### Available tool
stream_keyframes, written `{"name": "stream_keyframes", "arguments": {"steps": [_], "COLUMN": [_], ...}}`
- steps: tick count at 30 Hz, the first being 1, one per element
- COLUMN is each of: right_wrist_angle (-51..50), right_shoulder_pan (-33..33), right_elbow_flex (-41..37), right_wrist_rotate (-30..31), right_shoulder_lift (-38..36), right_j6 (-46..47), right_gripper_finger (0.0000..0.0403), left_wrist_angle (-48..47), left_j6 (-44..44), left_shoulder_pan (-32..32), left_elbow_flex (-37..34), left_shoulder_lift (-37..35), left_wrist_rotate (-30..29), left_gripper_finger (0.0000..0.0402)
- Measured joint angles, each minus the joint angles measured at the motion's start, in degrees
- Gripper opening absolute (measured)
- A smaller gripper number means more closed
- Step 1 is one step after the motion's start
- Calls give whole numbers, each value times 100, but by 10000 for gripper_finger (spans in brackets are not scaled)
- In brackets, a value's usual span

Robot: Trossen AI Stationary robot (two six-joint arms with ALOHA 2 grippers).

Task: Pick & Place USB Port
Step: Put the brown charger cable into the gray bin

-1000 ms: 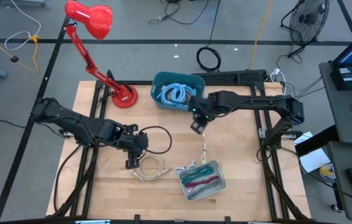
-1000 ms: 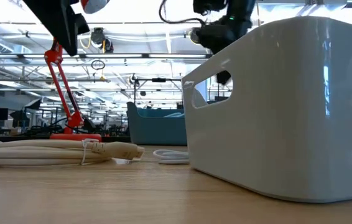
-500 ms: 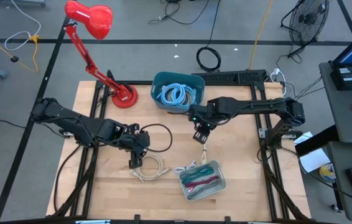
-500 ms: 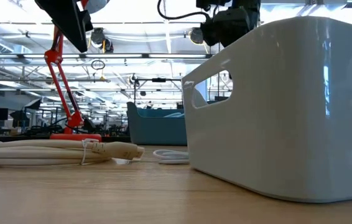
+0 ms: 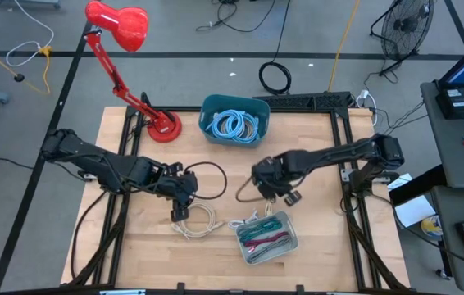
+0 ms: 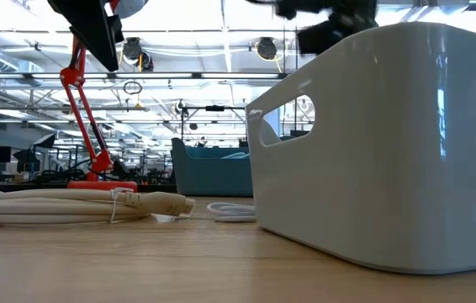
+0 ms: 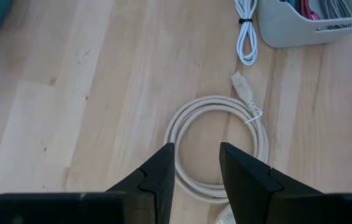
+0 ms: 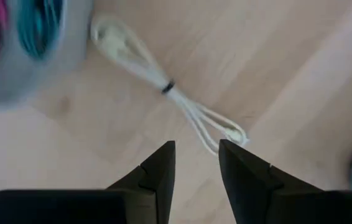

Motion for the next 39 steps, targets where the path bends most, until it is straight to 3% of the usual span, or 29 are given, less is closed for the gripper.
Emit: {"name": "stream_keyframes", "arguments": {"steps": [8,11,18,30,39], "right_wrist_angle": [1583,1901,1967,1849,2175], "right_shoulder_pan": [351,444,605,644,644], "right_elbow_flex": [-1155,-1186,-1198,-1211,-1890], "right_wrist_rotate": [962,910,921,921,983], "right_shoulder_lift": [7,7,7,5,4], "right_j6": [-828,-787,-466,-518,-793], "right_gripper_finger": [114,113,120,214,216], "left_wrist_angle": [154,241,251,273,275], "left_j6": [-244,-236,-213,-290,-440], "left_shoulder_pan": [-17,-17,-17,-17,-17], "left_elbow_flex": [7,7,7,7,7], "left_shoulder_lift": [0,0,0,0,0], "left_wrist_rotate": [-231,-233,-238,-393,-491], "left_gripper_finger": [131,131,131,131,131]}}
